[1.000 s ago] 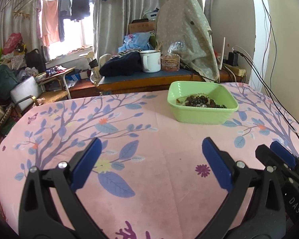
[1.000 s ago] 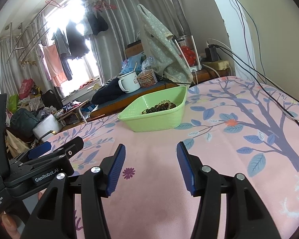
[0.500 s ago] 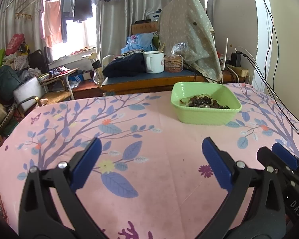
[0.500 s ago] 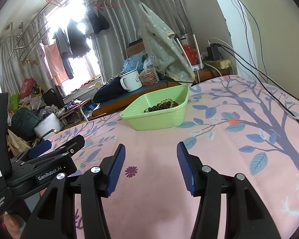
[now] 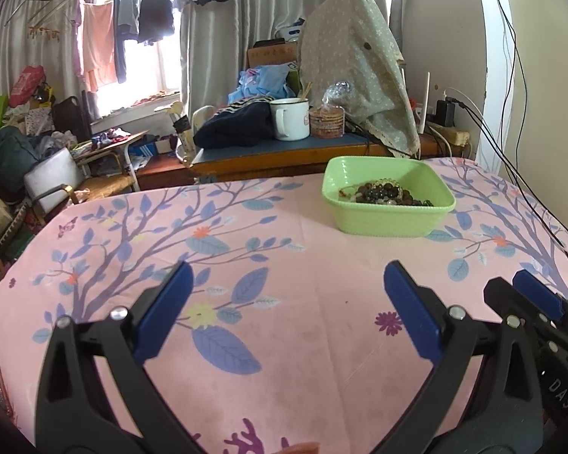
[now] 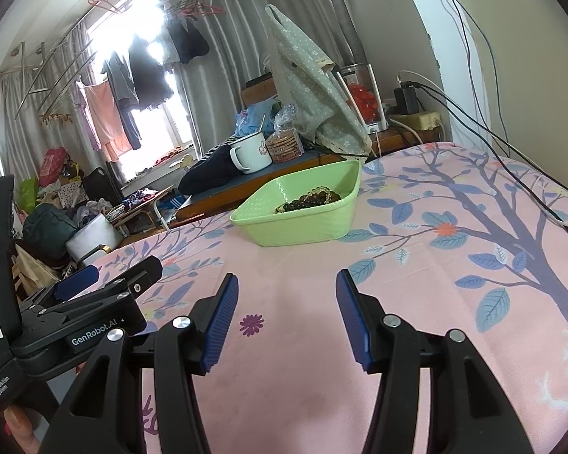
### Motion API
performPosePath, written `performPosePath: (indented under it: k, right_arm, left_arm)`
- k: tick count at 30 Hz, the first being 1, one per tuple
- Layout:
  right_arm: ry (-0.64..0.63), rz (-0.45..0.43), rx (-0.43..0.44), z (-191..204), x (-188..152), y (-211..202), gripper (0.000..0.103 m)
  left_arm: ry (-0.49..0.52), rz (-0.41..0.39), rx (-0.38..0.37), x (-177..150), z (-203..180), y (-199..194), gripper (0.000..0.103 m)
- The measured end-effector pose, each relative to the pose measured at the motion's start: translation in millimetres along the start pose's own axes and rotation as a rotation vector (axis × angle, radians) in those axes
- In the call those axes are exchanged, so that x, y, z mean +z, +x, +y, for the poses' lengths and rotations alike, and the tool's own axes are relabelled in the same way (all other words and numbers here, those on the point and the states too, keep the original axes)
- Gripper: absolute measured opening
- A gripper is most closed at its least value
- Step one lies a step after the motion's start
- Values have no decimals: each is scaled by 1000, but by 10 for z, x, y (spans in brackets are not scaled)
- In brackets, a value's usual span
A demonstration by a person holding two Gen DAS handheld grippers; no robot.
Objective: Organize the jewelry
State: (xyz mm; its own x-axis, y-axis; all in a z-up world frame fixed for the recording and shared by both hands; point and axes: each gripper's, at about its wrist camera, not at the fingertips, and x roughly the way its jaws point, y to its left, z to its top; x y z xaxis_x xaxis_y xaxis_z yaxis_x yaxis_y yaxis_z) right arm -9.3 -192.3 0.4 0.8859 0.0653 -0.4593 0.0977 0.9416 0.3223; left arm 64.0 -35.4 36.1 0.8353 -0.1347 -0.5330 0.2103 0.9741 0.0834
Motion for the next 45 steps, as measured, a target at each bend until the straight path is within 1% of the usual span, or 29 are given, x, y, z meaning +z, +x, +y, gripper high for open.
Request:
performPosePath:
  k: [11,22,26,33,45]
  right_arm:
    - [0,2,1,11,-1,4,26]
    - [1,1,1,12,-4,3,26]
    - [1,2,1,5,1,5,26]
    - [2,3,1,2,3,6,26]
    - [1,4,2,7,-2,11,26]
  left_arm:
    - [-2,30,-7,-9,21,32,97]
    - [2,29,-13,-16,-1,24,97]
    - [7,28,-5,-18,-22,20,97]
    - [6,37,-19,-27,-26,28,97]
    - [20,95,-29,-51,-75,93,97]
